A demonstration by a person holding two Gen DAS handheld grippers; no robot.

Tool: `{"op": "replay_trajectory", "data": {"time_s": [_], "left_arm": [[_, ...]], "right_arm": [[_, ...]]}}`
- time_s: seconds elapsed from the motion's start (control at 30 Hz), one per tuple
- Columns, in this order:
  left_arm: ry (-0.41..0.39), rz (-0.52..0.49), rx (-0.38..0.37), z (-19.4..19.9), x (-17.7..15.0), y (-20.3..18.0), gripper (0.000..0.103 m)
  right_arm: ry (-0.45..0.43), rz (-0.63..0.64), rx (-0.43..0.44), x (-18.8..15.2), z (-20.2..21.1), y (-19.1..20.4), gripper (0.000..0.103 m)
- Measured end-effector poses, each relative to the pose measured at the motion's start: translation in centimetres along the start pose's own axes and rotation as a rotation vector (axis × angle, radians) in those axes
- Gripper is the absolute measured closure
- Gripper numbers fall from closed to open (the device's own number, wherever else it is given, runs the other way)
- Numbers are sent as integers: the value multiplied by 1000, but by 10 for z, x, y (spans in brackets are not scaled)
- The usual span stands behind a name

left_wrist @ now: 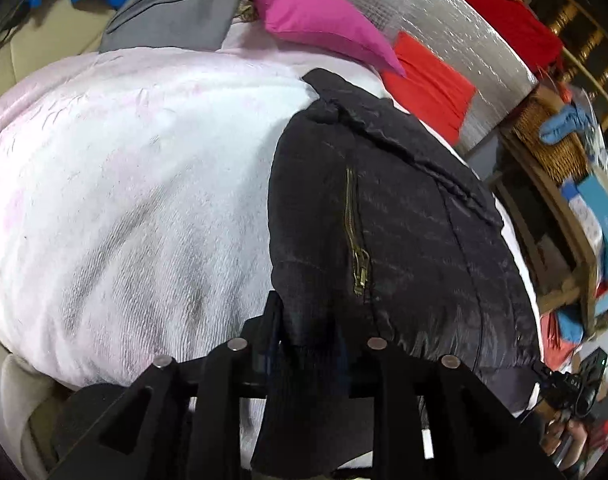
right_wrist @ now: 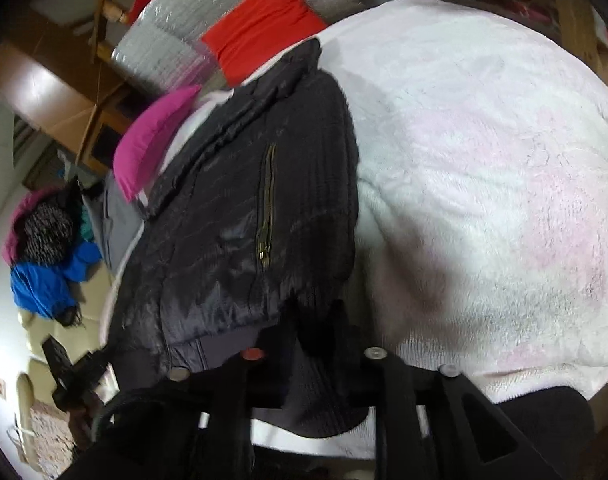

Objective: Fold large clothes

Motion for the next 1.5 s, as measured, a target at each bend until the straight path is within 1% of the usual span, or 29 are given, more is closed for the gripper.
{"op": "replay_trajectory", "data": {"time_s": [0.03, 0.07, 0.1, 0.13, 0.2, 0.23, 0.27, 0.3, 0.33, 0.37, 0.43, 0.57, 0.7, 0.83, 0.87, 0.93, 0.97, 1.0, 1.03, 1.07, 1.1, 1.13, 1.2, 1.23, 1.3, 1.33, 1.37, 1.43, 1.5], "left_arm": [[-5, -7, 11, 0, 1, 1, 66], [-6, -11, 21, -2, 1, 1, 64], [-1, -10, 18, -4, 1, -1, 59], [7, -12, 19, -9, 1, -4, 55], [10, -15, 30, -12, -2, -6, 55], [1, -20, 34, -11, -2, -8, 59], [-13, -36, 49, -10, -2, -9, 71], [-17, -67, 80, -10, -2, -9, 89], [-18, -83, 86, -9, -2, -10, 90], [-19, -88, 83, -6, -2, -11, 90], [-35, -99, 80, 2, 2, -12, 92], [-67, -116, 65, 20, 5, -17, 92], [-65, -118, 54, 29, -2, -14, 92], [-40, -108, 48, 27, -12, -5, 92], [-37, -101, 46, 26, -12, -3, 92], [-23, -63, 32, 20, -10, 2, 90], [-16, -52, 33, 17, -9, 3, 89], [-16, -42, 40, 14, -7, 4, 88], [-22, -39, 47, 10, -4, 4, 86], [-22, -40, 54, 7, -3, 3, 84], [-15, -40, 61, 3, -3, 3, 78], [0, -39, 60, -1, -5, 2, 69], [11, -35, 58, -5, -7, 1, 65], [11, -40, 59, -6, -8, 0, 65], [12, -64, 63, -5, -12, 0, 67], [13, -86, 83, -5, -13, 0, 89], [15, -102, 99, -7, -13, -1, 94], [15, -109, 85, -3, -11, -3, 96], [-4, -116, 74, 6, -8, -5, 96]], "right_arm": [[-8, 0, -2, 4, -2, 0, 58], [-9, -5, -1, 6, -4, 0, 45], [-1, -8, 7, 6, -8, 0, 42], [11, -7, 9, 6, -12, 0, 42], [33, -5, 12, 4, -21, 1, 42], [45, 6, 19, 2, -25, 4, 45], [51, 21, -4, 1, -28, 5, 56], [61, 33, -32, -1, -29, 4, 66], [70, 38, -39, -1, -29, 4, 78], [73, 38, -28, -1, -28, 6, 83], [81, 55, -17, 2, -24, 10, 86], [68, 72, 7, 4, -12, 22, 88], [70, 63, 16, -2, -4, 21, 88], [83, 36, 21, -16, 3, 10, 88], [85, 39, 26, -19, 3, 10, 85], [86, 48, 33, -20, 2, 8, 82], [82, 44, 33, -18, 3, 5, 76], [72, 34, 33, -16, 3, 3, 74], [57, 25, 33, -12, 3, 2, 63], [49, 21, 33, -10, 2, 1, 48], [40, 20, 27, -7, 0, 0, 41], [42, 18, 19, -6, -3, -3, 36], [72, 14, 25, -7, -12, -4, 36], [87, 21, 22, -9, -17, -4, 37], [108, 24, 11, -13, -25, -5, 53], [116, 21, -2, -14, -27, -6, 71], [118, 14, 9, -14, -28, -6, 78], [118, 23, 24, -14, -23, -2, 83], [114, 37, 39, -13, -17, 5, 85]]}}
Point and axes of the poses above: each gripper's, at about its wrist camera, not at the fingertips, and z roughly against the way its jaws point, y to its left, x to its top, the point moved 10 cm from there along -z, roughly the way its jaws point, and after that the axes turned 12 degrees about x, right-handed, at the moved point
